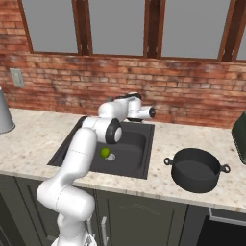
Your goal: Dump the lime from the pot into the sink. Then turn on the water and wash the lime. Then turn off the water and put the lime back in the pot.
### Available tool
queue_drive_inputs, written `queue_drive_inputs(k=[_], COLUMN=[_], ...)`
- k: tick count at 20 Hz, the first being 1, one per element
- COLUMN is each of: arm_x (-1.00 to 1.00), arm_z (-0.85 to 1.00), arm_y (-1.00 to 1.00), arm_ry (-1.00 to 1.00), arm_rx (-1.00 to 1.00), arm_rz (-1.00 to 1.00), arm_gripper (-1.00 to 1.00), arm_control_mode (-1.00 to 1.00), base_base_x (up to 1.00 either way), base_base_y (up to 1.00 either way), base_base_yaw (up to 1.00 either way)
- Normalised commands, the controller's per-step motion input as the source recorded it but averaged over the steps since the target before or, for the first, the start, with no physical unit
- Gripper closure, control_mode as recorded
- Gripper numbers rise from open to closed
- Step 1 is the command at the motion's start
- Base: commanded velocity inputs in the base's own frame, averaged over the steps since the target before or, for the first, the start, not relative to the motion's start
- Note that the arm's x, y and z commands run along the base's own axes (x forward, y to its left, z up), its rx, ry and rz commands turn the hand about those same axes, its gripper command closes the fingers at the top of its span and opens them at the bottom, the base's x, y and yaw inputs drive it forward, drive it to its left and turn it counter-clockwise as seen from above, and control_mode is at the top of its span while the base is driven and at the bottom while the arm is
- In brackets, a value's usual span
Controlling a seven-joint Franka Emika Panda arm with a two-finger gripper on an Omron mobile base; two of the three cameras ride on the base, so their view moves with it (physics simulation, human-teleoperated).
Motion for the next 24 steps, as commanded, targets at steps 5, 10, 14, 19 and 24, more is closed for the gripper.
queue_drive_inputs(k=[5, 10, 14, 19, 24], arm_x=[0.06, 0.0, 0.0, 0.0, -0.13], arm_z=[-0.18, -0.2, -0.22, -0.27, -0.05], arm_y=[-0.79, -0.83, -0.81, -0.63, -0.09], arm_ry=[0.05, 0.05, 0.04, 0.04, 0.0], arm_rx=[0.0, 0.0, 0.0, 0.01, 0.0], arm_rz=[-0.05, -0.05, -0.05, -0.05, -0.01], arm_gripper=[1.0, 1.0, 1.0, 1.0, 1.0], arm_control_mode=[-1.0, -1.0, -1.0, -1.0, -1.0], base_base_x=[0.0, 0.0, 0.0, 0.0, 0.0], base_base_y=[0.0, 0.0, 0.0, 0.0, 0.0], base_base_yaw=[0.0, 0.0, 0.0, 0.0, 0.0])
